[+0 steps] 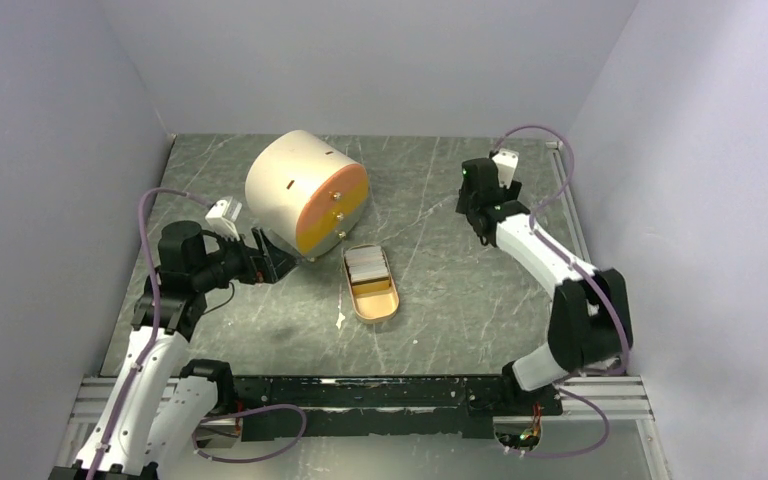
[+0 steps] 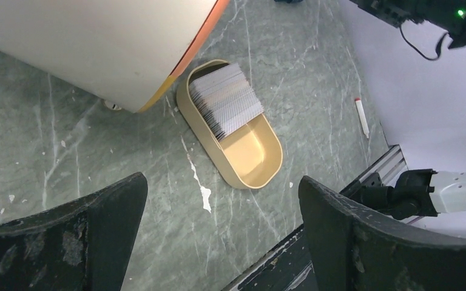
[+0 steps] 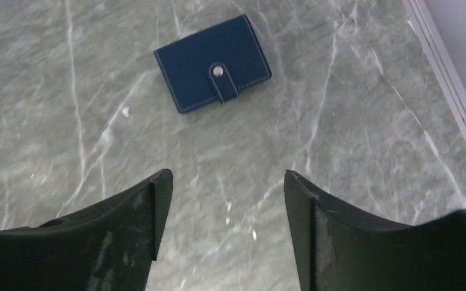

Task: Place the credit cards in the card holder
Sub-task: Pick up the card holder from the center of the board.

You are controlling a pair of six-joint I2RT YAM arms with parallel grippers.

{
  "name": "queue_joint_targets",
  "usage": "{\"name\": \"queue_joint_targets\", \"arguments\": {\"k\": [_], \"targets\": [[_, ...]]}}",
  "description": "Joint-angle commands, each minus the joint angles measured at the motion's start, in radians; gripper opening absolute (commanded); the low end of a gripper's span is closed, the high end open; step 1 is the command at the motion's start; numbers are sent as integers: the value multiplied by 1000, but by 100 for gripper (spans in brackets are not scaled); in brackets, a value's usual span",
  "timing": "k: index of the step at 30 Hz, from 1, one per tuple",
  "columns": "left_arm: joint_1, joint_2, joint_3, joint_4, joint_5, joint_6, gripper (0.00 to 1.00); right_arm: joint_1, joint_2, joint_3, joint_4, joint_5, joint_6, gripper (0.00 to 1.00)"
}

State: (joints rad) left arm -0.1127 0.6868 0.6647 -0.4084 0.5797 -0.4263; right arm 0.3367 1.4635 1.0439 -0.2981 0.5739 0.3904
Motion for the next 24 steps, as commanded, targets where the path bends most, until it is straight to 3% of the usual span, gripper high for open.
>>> {"name": "queue_joint_targets", "arguments": {"k": [1,7,13,18,24], "targets": [[11,6,11,27,-16,10,99,-58,133,94,115,-15,-42,64],[12,6,5,40,-7,9,99,-116,346,231,116,-40,-81,43],[11,2,11,33,-8,14,99,-183,552,374,61,-72,-98,42],[11,6,13,30,-19,12,99,-213,622,431,68,-208,-145,45],[12,2,15,24,-30,13,99,-227,699,475,36,-230,-165,46]]}}
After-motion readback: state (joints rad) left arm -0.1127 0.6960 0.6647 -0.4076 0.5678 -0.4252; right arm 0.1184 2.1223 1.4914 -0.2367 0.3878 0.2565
